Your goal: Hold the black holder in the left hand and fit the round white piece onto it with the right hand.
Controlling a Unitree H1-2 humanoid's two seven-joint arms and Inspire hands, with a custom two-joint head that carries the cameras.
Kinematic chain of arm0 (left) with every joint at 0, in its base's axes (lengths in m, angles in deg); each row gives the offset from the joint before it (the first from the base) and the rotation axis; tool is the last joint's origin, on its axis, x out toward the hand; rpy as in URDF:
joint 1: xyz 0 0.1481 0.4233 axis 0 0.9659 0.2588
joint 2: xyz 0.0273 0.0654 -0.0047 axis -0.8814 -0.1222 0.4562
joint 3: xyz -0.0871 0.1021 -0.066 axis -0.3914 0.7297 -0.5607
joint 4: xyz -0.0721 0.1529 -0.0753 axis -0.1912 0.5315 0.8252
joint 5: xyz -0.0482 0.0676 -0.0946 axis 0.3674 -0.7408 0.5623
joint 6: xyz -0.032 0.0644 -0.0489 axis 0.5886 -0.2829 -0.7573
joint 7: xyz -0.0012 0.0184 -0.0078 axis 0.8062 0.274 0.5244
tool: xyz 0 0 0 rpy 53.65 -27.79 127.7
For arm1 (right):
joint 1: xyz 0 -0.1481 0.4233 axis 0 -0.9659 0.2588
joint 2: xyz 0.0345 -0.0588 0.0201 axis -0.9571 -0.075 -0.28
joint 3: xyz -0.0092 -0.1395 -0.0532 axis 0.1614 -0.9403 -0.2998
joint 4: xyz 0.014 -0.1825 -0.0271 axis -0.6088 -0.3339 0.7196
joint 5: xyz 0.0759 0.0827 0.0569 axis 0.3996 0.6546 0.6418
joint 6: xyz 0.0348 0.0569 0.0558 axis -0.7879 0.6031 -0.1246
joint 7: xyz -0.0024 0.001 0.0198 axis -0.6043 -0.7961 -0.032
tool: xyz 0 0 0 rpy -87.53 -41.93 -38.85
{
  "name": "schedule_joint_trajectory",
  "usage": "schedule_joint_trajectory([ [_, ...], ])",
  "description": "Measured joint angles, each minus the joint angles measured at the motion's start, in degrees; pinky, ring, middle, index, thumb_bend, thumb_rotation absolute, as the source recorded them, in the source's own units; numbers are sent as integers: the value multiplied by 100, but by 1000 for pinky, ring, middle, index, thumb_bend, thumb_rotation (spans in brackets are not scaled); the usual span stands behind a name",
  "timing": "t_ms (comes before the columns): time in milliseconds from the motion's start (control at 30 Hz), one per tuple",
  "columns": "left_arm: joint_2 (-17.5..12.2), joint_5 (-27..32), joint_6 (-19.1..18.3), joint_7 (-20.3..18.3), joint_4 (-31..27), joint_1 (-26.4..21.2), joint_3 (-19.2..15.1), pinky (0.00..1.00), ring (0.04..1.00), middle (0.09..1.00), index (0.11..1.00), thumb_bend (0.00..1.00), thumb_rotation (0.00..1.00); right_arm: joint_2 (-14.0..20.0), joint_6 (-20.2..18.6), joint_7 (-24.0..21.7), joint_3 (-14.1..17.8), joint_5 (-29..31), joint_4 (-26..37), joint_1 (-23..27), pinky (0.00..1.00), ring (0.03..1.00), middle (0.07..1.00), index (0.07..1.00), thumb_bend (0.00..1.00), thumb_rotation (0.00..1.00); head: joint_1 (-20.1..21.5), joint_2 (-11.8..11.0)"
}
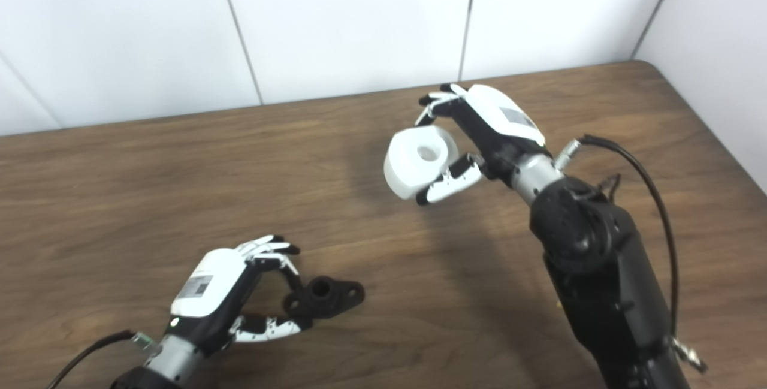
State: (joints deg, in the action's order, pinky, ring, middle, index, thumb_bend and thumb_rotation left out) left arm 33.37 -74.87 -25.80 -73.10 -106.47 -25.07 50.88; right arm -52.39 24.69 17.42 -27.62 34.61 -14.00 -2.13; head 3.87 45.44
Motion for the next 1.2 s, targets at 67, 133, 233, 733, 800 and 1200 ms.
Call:
schedule_joint_trajectory([
  [67,8,-28,-57,-53,-22,-15,14,855,884,803,489,520,53,-137,0,-301,45,-80,110,-4,983,968,874,485,523,139,-44,61],
  [133,20,-52,-91,-82,-40,-24,26,856,883,802,489,520,52,-322,0,-638,131,-162,224,-6,969,967,873,485,523,139,-70,114],
  [233,45,-73,-103,-101,-52,-34,33,854,881,801,489,521,53,-500,-1,-1044,165,-272,269,-10,960,964,868,484,523,141,-114,184],
  [733,80,-115,-209,-333,-99,-161,61,854,888,805,489,520,53,-859,-2,-1688,-269,-523,636,-240,1000,963,847,482,522,144,-211,387],
  [800,93,-141,-239,-359,-108,-172,70,855,889,807,489,519,54,-877,-2,-1734,-297,-524,690,-255,1000,964,849,483,522,145,-202,396],
  [1200,150,-252,-389,-460,-165,-204,119,857,889,809,489,519,54,-991,-2,-1858,-368,-552,775,-312,1000,960,850,484,523,143,-237,431],
])
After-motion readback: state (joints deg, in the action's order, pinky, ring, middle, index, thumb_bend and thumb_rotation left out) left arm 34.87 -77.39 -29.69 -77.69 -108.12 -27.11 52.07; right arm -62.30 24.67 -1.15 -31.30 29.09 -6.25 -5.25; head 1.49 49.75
